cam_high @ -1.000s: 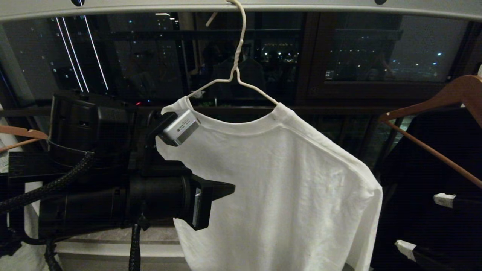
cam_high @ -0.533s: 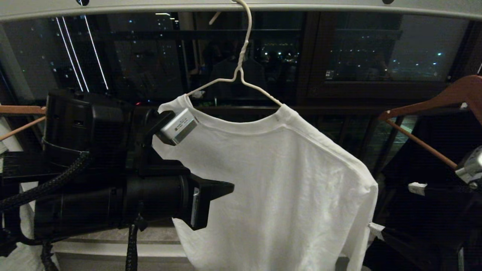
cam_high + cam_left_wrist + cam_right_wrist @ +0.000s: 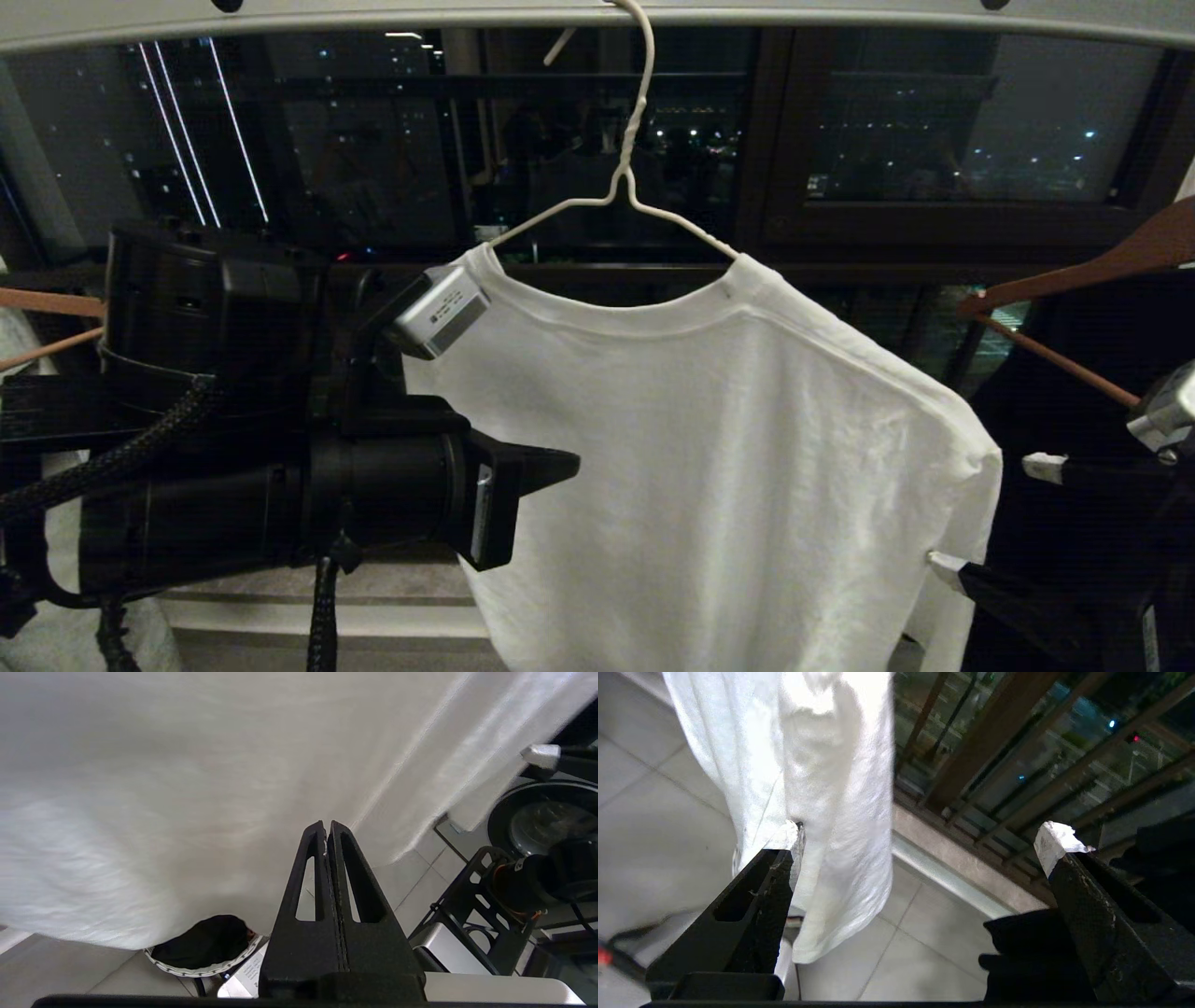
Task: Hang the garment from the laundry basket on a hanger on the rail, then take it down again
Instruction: Take the clothes off the clothes rack
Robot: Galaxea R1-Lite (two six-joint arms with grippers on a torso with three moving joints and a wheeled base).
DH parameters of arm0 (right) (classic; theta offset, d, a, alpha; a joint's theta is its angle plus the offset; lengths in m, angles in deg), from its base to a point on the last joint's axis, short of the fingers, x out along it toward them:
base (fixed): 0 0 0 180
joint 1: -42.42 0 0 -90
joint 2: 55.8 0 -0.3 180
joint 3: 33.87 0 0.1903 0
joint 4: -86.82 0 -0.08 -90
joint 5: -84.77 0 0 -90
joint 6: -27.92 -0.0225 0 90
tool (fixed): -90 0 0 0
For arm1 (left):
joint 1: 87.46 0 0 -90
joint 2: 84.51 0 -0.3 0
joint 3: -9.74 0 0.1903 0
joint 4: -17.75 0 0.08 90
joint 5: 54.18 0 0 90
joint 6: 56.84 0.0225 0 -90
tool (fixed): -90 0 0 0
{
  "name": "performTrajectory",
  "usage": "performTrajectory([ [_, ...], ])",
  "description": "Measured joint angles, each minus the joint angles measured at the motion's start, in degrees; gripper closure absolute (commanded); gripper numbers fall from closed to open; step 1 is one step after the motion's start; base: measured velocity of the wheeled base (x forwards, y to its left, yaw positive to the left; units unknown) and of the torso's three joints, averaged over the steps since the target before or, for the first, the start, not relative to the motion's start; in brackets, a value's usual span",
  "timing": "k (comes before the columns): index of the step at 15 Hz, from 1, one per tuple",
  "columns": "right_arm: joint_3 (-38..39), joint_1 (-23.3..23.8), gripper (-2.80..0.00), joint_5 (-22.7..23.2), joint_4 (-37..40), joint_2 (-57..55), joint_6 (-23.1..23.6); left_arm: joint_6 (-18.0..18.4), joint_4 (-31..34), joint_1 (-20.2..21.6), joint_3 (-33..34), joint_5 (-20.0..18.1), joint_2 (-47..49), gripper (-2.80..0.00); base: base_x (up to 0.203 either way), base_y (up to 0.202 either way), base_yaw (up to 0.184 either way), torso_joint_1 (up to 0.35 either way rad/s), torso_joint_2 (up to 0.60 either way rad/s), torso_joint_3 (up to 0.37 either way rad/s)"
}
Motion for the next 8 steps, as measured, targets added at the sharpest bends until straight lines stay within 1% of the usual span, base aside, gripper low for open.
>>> performTrajectory([
  [2, -1.57, 0.03, -2.8, 0.13, 4.08, 0.81, -0.71, -0.03, 0.01, 0.01, 0.0, 0.01, 0.0, 0.0, 0.0, 0.0, 0.0, 0.0, 0.0, 0.0],
  [4, -5.98, 0.04, -2.8, 0.81, 9.69, 1.21, -5.09, -0.03, -0.01, 0.01, 0.0, 0.0, 0.0, 0.0, 0.0, 0.0, 0.0, 0.0, 0.0, 0.0],
  [6, -13.57, 0.04, -2.8, 2.76, 16.91, 0.82, -12.8, -0.05, 0.0, 0.06, 0.02, 0.0, 0.01, 0.0, 0.0, 0.0, 0.0, 0.0, 0.0, 0.0],
  [8, -21.73, 0.04, -2.8, 4.58, 26.17, -0.73, -21.33, -0.09, -0.01, 0.03, 0.02, 0.0, 0.04, 0.0, 0.0, 0.0, 0.0, 0.0, 0.0, 0.0],
])
